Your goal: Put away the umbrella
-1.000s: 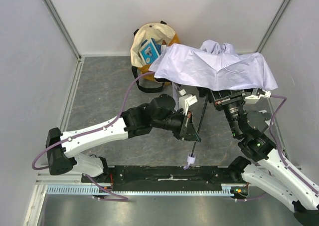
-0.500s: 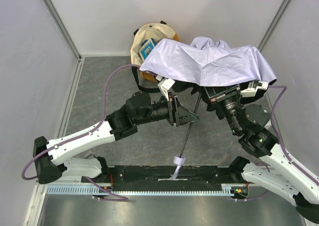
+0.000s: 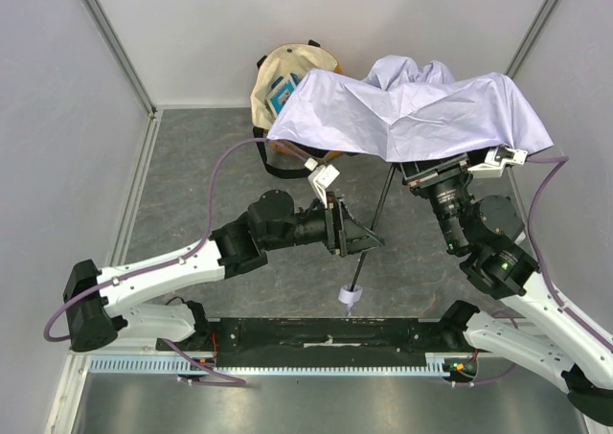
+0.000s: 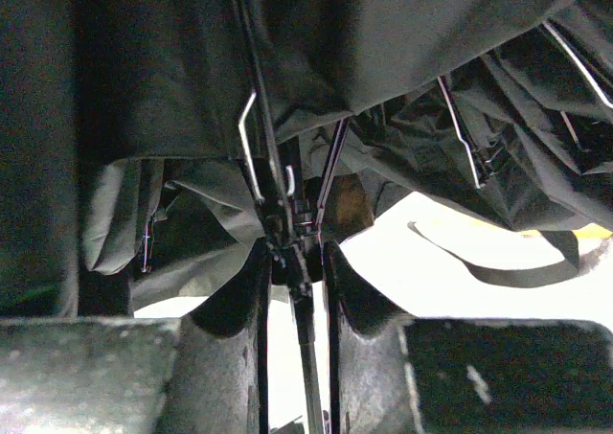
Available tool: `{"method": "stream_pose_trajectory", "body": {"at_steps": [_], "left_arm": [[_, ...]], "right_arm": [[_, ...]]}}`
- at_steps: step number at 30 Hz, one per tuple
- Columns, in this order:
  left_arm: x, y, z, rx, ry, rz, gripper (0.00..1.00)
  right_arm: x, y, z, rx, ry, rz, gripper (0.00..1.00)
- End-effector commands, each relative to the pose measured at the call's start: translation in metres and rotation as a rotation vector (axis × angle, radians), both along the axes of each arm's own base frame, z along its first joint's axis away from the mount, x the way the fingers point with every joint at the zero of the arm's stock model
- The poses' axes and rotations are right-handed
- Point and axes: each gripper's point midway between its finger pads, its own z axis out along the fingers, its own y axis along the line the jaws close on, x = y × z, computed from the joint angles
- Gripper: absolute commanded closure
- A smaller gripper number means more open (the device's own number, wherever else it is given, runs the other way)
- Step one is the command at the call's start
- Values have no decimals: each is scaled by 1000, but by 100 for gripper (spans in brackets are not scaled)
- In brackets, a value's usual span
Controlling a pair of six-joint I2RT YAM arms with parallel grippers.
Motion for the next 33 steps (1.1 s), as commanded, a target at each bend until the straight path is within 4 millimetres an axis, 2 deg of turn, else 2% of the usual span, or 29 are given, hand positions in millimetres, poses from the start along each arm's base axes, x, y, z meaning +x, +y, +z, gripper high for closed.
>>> {"method": "stream_pose_trajectory", "body": {"at_steps": [1,5,10,11,13,14,15,17,20,22,25,28,30,33], "left_arm": [[-17,10,11,-43,7,-40,41],[-24,17,6,-38,25,-51,47],[-30,16,-3,-16,37,-72,58],[-31,16,-4,-8,39,-72,63],[-29,16,-6,12,26,-60,88],[-25,18,-6,25,20,-39,94],[-21,19,-6,34,9,-15,98],[-6,25,-4,47,-18,72,98],[23,35,3,106,-77,215,98],[42,34,15,123,-103,273,98],[71,32,21,128,-77,351,98],[84,26,27,96,-69,384,98],[88,24,34,87,-80,398,98],[93,19,37,101,-88,400,98]], "right_arm": [[-13,-34,69,129,-163,-99,100],[-11,-37,70,124,-170,-123,100],[-7,-41,71,113,-177,-162,100],[-6,-40,70,107,-175,-166,100],[-6,-43,72,103,-179,-179,100],[-6,-45,72,94,-178,-188,100],[-6,-45,70,78,-170,-189,100],[-5,-43,64,40,-139,-182,100],[-10,-30,37,4,-59,-93,100],[-19,-18,13,51,-12,6,100],[-29,12,-39,138,92,181,100],[-41,31,-88,203,174,280,100],[-48,34,-98,183,184,285,100],[-52,34,-93,184,163,280,100]]}}
